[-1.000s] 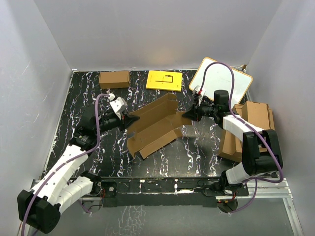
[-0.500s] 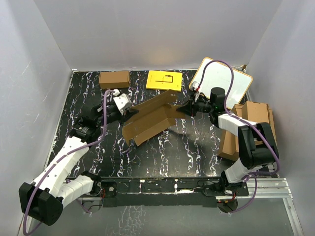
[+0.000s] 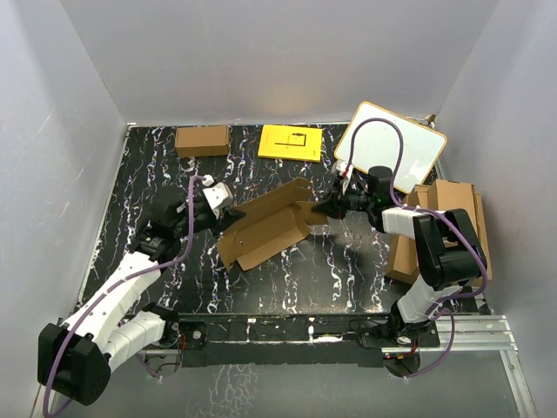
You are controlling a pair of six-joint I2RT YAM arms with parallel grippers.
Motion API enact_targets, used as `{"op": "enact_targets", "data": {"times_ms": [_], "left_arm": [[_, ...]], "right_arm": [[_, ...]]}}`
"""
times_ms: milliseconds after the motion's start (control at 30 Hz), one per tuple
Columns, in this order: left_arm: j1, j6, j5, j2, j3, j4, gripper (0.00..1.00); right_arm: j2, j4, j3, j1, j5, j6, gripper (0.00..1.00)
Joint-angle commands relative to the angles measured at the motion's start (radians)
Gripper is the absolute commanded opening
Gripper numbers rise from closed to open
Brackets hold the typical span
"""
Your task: Fold the paper box
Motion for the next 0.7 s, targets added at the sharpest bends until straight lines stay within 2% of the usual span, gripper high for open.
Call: {"op": "enact_targets", "data": {"times_ms": [0,233,567,667], "left_arm": [[0.006,-0.043,0.038,-0.029,-0.018,0.028,0.00],[0.006,-0.073,0.063,-0.050,-0.053,0.018,0.00],[0.006,-0.063,0.064,-0.058,-0.069,-0.014,0.00],[0.007,-0.065,0.065,-0.066,-0.074,-0.019,0.00]], "right_arm": [[-0.033,-0.035,0.002,0.000,-0.096,-0.214,0.13],[-0.077,-0.129,-0.015,0.004,-0.114,-0.329,0.20],[-0.115,-0.462,0.027,0.008,-0.120,-0.675,0.27],[-0.122,-0.498,0.035,0.008,-0.116,-0.703,0.29]]}}
